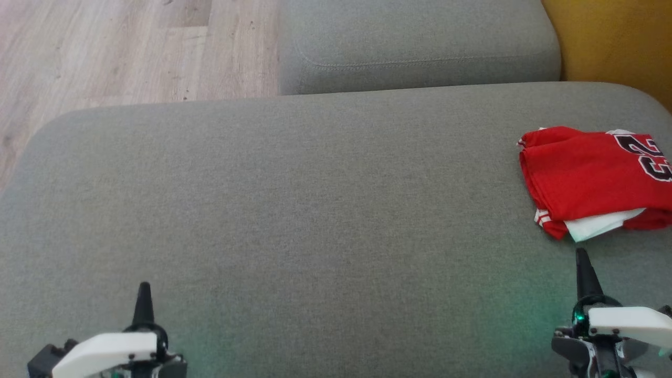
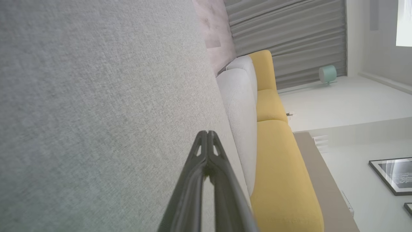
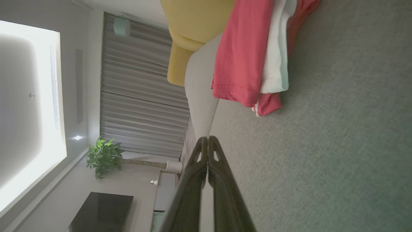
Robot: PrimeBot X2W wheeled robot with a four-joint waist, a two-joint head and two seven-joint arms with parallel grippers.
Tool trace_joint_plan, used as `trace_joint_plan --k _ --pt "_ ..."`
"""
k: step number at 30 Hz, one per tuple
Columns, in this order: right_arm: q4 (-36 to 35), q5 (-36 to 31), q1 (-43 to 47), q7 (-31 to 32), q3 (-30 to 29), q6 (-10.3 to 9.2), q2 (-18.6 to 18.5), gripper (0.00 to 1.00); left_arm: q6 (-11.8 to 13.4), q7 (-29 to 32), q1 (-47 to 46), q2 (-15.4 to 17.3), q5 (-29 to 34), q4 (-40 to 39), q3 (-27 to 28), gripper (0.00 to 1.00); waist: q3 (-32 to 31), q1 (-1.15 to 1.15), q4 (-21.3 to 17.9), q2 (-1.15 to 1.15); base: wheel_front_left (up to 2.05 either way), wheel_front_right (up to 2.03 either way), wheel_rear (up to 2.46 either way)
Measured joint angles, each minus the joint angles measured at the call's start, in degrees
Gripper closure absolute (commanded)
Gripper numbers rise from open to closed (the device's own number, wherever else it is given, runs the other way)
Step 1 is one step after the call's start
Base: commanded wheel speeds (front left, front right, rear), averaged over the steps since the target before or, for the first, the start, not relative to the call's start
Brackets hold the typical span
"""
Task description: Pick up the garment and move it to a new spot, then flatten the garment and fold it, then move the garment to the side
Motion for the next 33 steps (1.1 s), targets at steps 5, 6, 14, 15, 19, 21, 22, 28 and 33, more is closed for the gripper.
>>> trace_joint_plan --k 5,6,14,15,19,21,22,28,33 --pt "-0.13 3.04 -0.51 0.73 -0.48 0.0 0.0 1.0 -1.03 0.9 -1.23 -0.65 -2.16 0.02 1.14 1.0 0.3 0.0 -0.15 0.0 0.0 0.0 0.0" --pt "-0.14 3.68 -0.82 0.96 -0.56 0.0 0.0 1.0 -1.04 1.07 -1.4 -0.79 -2.6 0.03 1.37 1.0 0.36 0.0 -0.18 0.0 0.0 0.0 0.0" --pt "-0.54 8.56 -2.31 2.04 -1.03 0.0 -0.01 1.0 -2.54 2.34 -1.88 -1.55 -6.2 0.04 3.5 1.0 0.83 0.0 -0.41 0.0 0.0 0.0 0.0" --pt "-0.55 9.14 -2.31 2.31 -1.1 0.0 -0.01 1.0 -2.56 2.43 -1.99 -1.7 -6.64 0.04 3.91 1.0 0.89 0.0 -0.44 0.0 0.0 0.0 0.0" --pt "-0.6 11.67 -2.33 2.94 -1.56 0.0 -0.01 1.0 -3.38 2.97 -2.81 -2.09 -8.27 0.09 4.77 1.0 1.13 0.0 -0.55 0.0 0.0 0.0 0.0" --pt "-0.67 12.23 -2.4 3.08 -1.64 0.0 -0.01 1.0 -3.48 3.05 -3.04 -2.29 -8.77 0.09 4.99 1.0 1.19 0.0 -0.58 0.0 0.0 0.0 0.0" --pt "-0.76 12.82 -2.53 3.3 -1.78 0.0 -0.01 1.0 -3.55 3.26 -3.19 -2.48 -9.28 0.09 5.34 1.0 1.25 0.0 -0.61 0.0 0.0 0.0 0.0" --pt "-1.13 15.77 -3.84 3.97 -2.3 0.0 -0.01 1.0 -4.52 3.96 -3.81 -2.85 -11.17 0.13 6.46 1.0 1.49 0.0 -0.73 0.0 0.0 0.0 0.0" --pt "-1.13 15.75 -3.86 3.97 -2.31 0.0 -0.01 1.0 -4.52 3.96 -4.0 -2.89 -11.17 0.13 6.51 1.0 1.48 0.0 -0.73 0.0 0.0 0.0 0.0"
